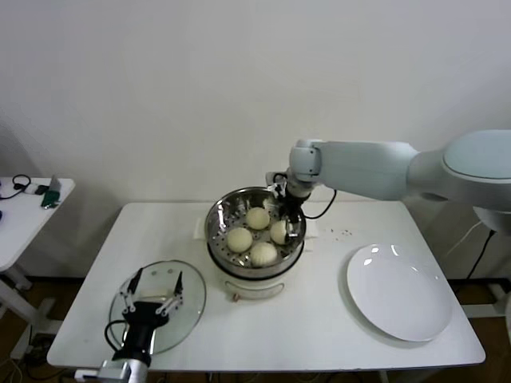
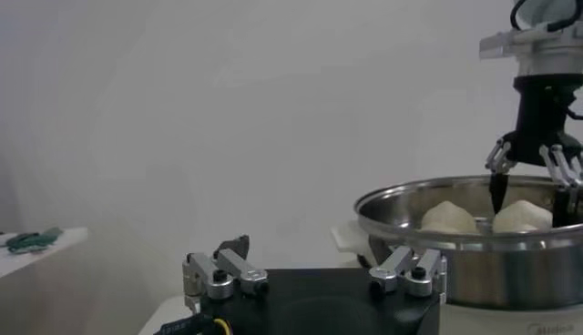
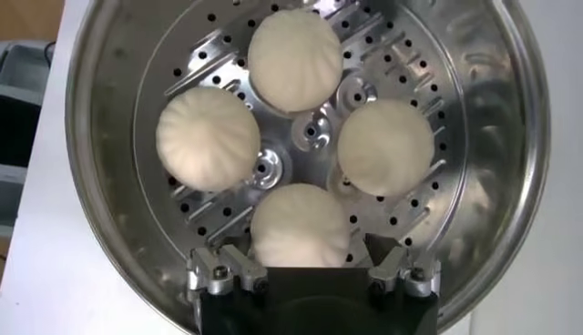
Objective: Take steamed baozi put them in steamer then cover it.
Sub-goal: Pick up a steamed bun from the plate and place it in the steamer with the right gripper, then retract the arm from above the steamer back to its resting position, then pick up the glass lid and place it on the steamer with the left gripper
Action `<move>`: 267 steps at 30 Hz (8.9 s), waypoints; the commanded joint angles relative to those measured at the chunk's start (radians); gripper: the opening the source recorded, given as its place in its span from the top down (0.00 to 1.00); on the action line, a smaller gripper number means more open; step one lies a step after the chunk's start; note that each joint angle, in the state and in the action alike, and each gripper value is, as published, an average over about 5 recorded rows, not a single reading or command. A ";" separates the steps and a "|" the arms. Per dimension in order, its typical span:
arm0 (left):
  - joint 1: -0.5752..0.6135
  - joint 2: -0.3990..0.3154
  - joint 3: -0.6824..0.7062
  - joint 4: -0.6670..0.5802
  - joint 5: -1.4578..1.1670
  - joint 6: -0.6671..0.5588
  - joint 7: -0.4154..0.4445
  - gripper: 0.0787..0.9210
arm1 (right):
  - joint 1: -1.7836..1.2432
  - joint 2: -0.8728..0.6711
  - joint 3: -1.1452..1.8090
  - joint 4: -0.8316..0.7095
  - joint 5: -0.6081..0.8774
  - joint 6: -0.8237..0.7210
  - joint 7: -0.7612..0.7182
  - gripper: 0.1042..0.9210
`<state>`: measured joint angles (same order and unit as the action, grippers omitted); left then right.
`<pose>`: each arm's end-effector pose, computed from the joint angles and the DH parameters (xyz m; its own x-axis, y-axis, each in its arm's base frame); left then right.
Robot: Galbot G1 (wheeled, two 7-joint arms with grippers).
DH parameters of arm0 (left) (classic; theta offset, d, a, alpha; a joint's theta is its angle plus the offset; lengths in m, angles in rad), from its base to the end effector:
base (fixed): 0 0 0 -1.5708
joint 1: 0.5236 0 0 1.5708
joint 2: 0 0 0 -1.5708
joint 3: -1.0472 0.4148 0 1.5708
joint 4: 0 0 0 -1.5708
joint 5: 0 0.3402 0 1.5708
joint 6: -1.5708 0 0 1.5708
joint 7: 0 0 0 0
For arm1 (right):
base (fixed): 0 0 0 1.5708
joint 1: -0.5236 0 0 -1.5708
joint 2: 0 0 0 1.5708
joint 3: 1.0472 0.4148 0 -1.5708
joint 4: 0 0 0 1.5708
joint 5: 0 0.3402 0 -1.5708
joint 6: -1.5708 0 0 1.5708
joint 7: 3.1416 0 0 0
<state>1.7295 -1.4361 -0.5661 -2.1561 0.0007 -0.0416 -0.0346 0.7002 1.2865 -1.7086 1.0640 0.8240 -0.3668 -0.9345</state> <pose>0.0792 0.0424 -0.3519 -0.9987 0.0104 0.0509 0.0172 0.9909 0.1334 0.6449 0.0626 -0.0705 -0.0931 -0.1505 0.9842 -0.9864 -0.1208 -0.1118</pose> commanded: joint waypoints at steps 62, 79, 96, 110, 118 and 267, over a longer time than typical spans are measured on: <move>0.005 -0.007 -0.048 0.178 1.412 0.087 -0.080 0.12 | -2.060 -0.267 2.393 0.707 -0.398 0.360 0.717 0.12; -0.135 -0.018 -0.052 0.358 1.511 0.163 -0.073 0.12 | -2.108 -0.205 2.410 0.686 -0.434 0.380 0.714 0.12; -0.265 -0.017 -0.045 0.466 1.479 0.138 -0.080 0.12 | -2.111 -0.187 2.428 0.679 -0.471 0.385 0.711 0.12; -0.328 -0.030 -0.044 0.530 1.480 0.135 -0.092 0.12 | -2.122 -0.152 2.430 0.684 -0.515 0.397 0.699 0.12; -0.330 -0.024 -0.048 0.541 1.470 0.125 -0.097 0.14 | -2.121 -0.144 2.429 0.685 -0.527 0.398 0.694 0.12; -0.885 -0.037 0.678 0.513 1.473 0.666 0.285 0.92 | -1.972 -0.119 2.419 0.429 -0.646 0.491 0.691 0.12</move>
<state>0.8416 -1.4744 0.1104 -1.6469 1.4830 0.6258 0.2615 -1.2714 1.1650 0.7085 1.4919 0.1797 0.1228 -0.2426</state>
